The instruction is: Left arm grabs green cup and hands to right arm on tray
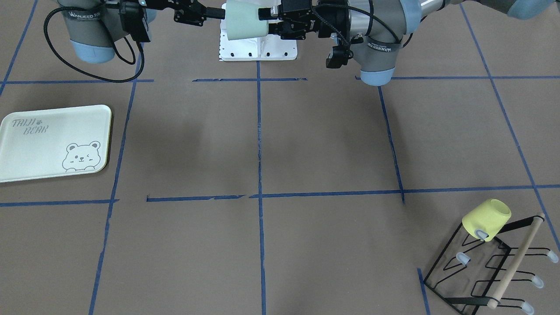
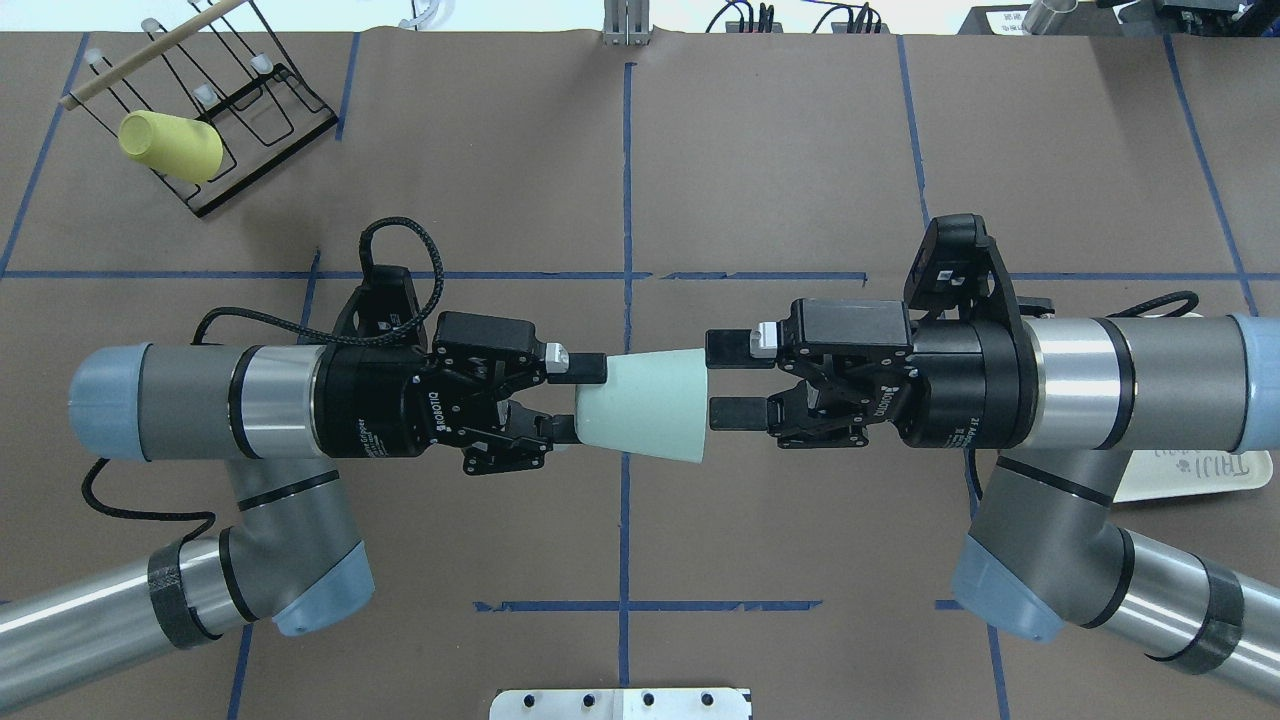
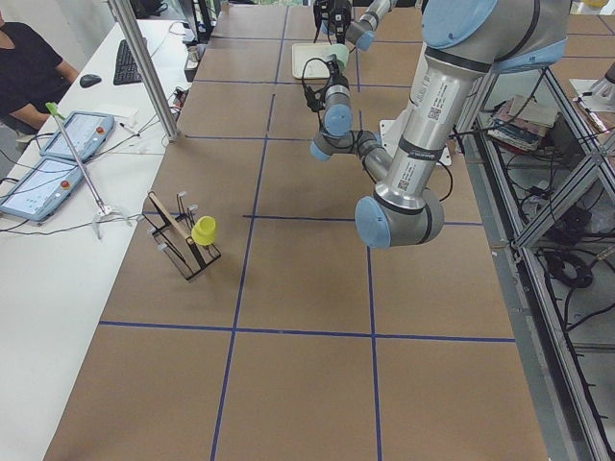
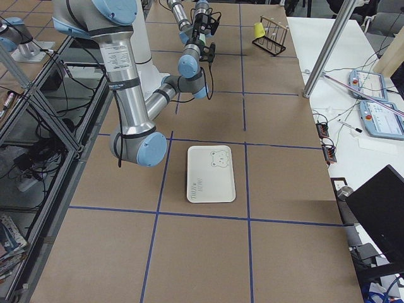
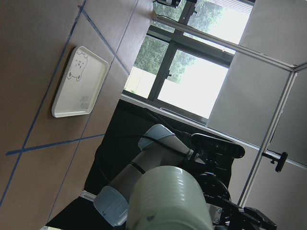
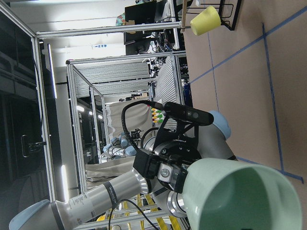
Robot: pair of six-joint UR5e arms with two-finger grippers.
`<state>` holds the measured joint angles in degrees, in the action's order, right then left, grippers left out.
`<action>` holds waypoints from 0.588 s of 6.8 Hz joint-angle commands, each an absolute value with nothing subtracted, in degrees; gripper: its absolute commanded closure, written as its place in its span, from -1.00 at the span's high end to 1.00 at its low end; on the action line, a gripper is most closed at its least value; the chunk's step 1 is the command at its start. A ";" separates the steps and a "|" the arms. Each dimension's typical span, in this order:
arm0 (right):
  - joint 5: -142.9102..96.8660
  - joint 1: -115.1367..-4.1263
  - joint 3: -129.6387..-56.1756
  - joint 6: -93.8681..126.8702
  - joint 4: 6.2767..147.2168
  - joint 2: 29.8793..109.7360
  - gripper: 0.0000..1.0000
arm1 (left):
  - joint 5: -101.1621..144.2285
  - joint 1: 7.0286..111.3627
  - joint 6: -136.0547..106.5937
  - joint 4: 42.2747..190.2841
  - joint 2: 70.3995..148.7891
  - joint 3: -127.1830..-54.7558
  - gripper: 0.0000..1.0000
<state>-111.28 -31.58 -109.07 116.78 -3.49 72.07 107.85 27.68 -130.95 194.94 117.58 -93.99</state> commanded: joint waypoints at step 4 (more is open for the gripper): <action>-110.92 -31.20 -108.90 116.72 -3.60 71.98 0.03 | 107.32 26.11 -130.96 194.77 118.21 -94.04 -0.99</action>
<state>-110.99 -31.26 -108.98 116.72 -3.60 71.98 107.38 26.48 -130.96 194.90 117.84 -94.04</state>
